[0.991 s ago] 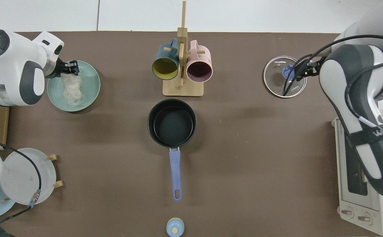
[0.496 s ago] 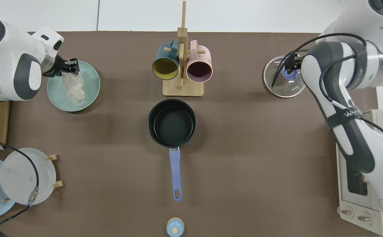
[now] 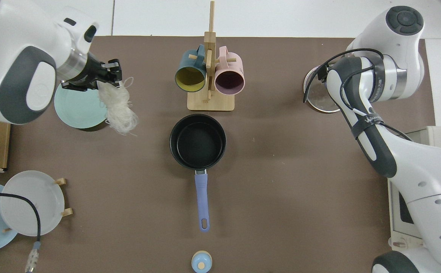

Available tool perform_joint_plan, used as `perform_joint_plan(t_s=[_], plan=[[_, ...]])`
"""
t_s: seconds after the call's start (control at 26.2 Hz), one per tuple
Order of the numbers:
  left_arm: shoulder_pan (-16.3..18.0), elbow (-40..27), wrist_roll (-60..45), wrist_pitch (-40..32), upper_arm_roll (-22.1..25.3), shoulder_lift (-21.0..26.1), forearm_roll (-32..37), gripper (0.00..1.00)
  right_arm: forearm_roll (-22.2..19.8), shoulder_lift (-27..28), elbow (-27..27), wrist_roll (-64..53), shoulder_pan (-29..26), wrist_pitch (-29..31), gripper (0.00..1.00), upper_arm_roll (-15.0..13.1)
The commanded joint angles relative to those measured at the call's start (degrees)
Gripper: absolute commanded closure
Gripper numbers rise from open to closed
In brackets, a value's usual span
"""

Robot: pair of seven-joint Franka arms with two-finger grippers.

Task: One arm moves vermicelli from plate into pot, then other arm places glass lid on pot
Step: 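Carry the vermicelli over the black pot and release it with the left gripper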

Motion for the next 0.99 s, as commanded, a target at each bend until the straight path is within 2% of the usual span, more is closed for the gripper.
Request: perform_joint_plan(t_s=[0.0, 0.15, 0.27, 0.65, 0.88, 0.95], plan=[[0.3, -7.55, -4.96, 1.76, -4.53, -3.09, 0.86, 1.0, -0.22, 1.08, 0.44, -2.03, -0.61, 1.72, 0.01, 0.43], [0.13, -16.07, -6.19, 9.3, -6.29, -6.07, 0.51, 1.0, 0.22, 1.0, -1.5, -4.31, -0.88, 3.91, 0.01, 0.43], [0.22, -19.77, -6.46, 12.92, -7.69, -7.57, 0.42, 1.0, 0.39, 1.0, -2.02, -4.58, -0.97, 4.53, 0.01, 0.43], [-0.92, -23.65, -6.37, 19.77, -8.58, -5.99, 0.86, 1.0, 1.27, 0.91, -3.52, -4.76, -1.67, 6.29, 0.01, 0.61], [-2.59, -25.06, -8.12, 23.74, -8.14, -2.39, 3.32, 1.0, 1.53, 0.82, -3.61, -4.58, -1.76, 6.11, 0.03, 0.96], [-2.6, -25.06, -8.48, 23.74, -8.14, -2.21, 4.03, 1.0, 2.93, 0.82, -3.61, -4.58, -1.76, 6.11, 0.03, 0.87]])
